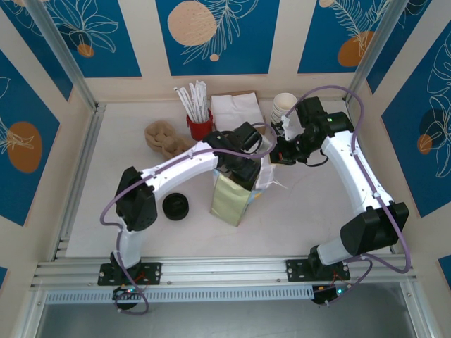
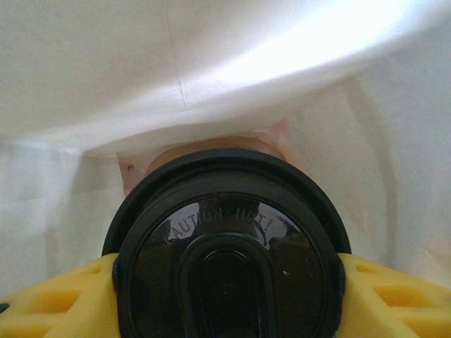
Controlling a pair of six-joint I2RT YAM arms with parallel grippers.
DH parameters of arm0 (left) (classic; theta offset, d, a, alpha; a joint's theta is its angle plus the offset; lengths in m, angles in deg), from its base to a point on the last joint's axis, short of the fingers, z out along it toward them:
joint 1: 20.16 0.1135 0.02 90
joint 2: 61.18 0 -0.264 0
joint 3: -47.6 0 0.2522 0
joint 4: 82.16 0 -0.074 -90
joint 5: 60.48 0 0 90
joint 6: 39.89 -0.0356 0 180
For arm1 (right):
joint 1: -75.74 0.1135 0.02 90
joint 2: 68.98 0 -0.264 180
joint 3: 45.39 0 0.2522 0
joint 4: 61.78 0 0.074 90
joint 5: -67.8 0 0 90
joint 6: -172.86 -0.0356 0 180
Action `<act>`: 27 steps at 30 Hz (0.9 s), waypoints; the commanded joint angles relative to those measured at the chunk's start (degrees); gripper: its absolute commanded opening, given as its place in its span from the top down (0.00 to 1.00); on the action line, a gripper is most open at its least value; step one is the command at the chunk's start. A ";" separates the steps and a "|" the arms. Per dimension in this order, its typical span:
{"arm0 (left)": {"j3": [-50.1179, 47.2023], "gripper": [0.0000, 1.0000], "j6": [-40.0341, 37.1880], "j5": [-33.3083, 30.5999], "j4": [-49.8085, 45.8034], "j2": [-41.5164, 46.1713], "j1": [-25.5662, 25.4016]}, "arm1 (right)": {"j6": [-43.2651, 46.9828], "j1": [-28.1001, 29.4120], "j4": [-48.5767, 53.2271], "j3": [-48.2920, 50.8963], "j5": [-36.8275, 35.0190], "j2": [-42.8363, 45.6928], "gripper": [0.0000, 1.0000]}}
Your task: Pack the takeout coffee
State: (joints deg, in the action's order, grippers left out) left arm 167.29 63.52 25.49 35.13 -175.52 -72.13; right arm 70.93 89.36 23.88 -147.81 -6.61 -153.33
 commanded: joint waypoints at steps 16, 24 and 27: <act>7.89 0.39 1.32 -4.54 -4.94 -7.58 -2.16 | -4.40 -2.25 12.72 -4.44 -1.60 -1.08 1.00; 9.09 0.39 0.92 -6.63 -6.54 -8.94 -2.89 | -8.85 -3.52 18.09 -11.24 -1.33 -4.95 1.00; 9.13 0.39 1.00 -6.78 -6.68 -9.40 -2.94 | -10.20 -3.56 17.69 -12.75 -0.03 -5.64 1.00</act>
State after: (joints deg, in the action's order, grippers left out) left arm 175.75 64.00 20.70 31.20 -182.43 -74.84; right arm 63.26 86.15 37.19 -157.97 -8.90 -158.84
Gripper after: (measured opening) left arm 0.633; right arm 0.050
